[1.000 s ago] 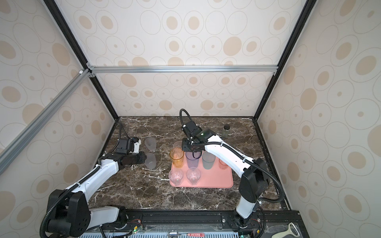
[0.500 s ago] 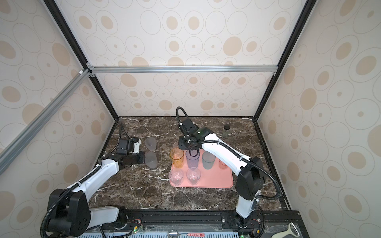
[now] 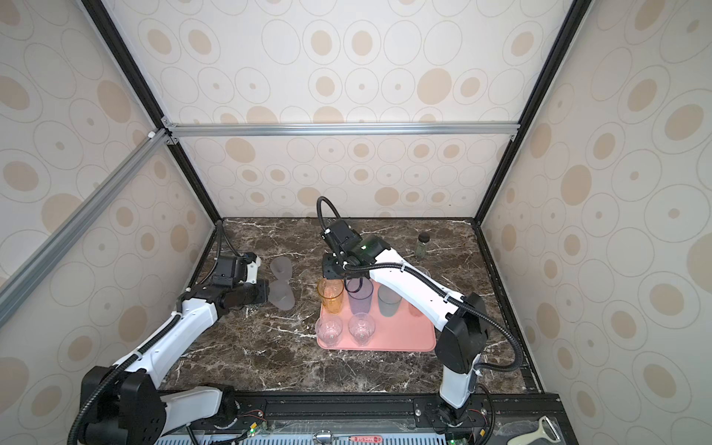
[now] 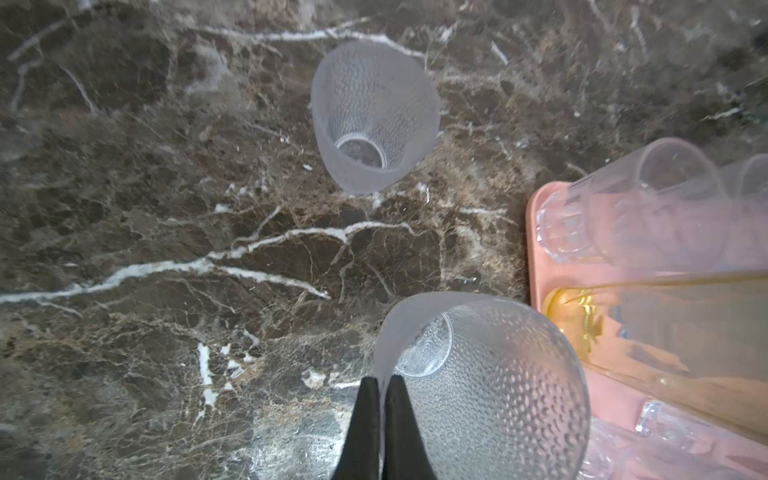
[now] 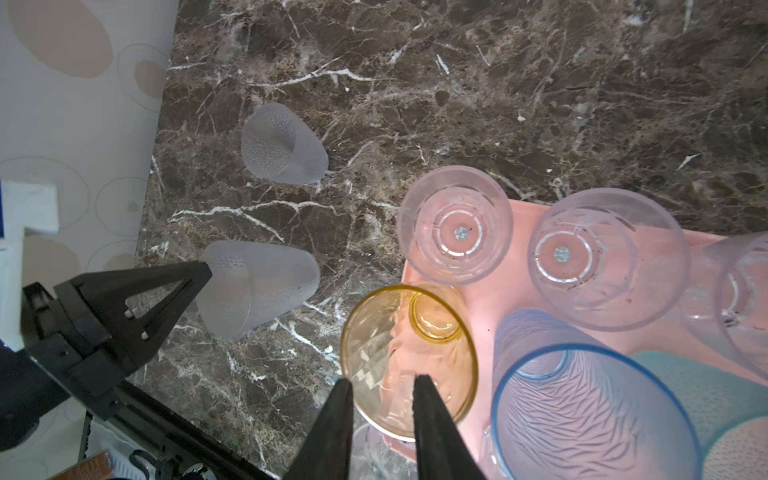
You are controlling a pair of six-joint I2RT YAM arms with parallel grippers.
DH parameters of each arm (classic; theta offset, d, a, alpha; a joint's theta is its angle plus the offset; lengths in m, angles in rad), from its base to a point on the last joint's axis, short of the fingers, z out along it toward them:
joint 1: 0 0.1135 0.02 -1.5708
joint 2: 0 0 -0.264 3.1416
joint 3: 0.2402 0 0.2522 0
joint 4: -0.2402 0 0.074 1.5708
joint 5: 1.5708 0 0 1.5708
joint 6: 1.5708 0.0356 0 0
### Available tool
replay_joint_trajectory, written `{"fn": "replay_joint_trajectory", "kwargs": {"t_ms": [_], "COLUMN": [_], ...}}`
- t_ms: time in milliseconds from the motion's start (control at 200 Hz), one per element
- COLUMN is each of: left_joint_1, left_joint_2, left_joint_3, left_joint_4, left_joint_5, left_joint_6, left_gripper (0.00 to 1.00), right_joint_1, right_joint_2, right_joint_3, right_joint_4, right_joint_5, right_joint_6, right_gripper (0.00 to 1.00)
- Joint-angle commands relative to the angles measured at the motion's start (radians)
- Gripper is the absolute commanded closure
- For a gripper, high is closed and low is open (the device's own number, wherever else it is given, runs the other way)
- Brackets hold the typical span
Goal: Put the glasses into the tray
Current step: 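Grasp the frosted glass lying on the table with the left gripper and lift, then hand the frosted glass from the left gripper to the right gripper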
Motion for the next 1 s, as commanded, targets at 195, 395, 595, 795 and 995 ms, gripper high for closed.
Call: {"fn": "replay_joint_trajectory", "kwargs": {"t_ms": [195, 395, 595, 795, 995], "left_joint_1": [-0.065, -0.111, -0.140, -0.166, -0.194], "left_joint_2": [-0.057, -0.056, -0.055, -0.052, -0.049], "left_joint_3": [0.122, 0.141, 0.168, 0.182, 0.186], "left_joint_4": [0.020, 0.037, 0.032, 0.041, 0.062], "left_joint_5": [-0.057, -0.072, -0.070, -0.065, -0.041], "left_joint_6": [-0.097, -0.129, -0.142, -0.158, -0.194], "left_gripper": [1.00, 1.00, 1.00, 1.00, 1.00], "right_joint_1": [0.098, 0.130, 0.130, 0.132, 0.134], "right_joint_2": [0.135, 0.252, 0.340, 0.429, 0.451], "right_joint_3": [0.234, 0.399, 0.501, 0.616, 0.628], "right_joint_4": [-0.065, -0.124, -0.151, -0.208, -0.211], "right_joint_5": [-0.024, 0.006, 0.057, 0.128, 0.197], "right_joint_6": [0.005, -0.025, -0.057, -0.085, -0.097], "right_gripper": [0.67, 0.65, 0.66, 0.69, 0.86]}}
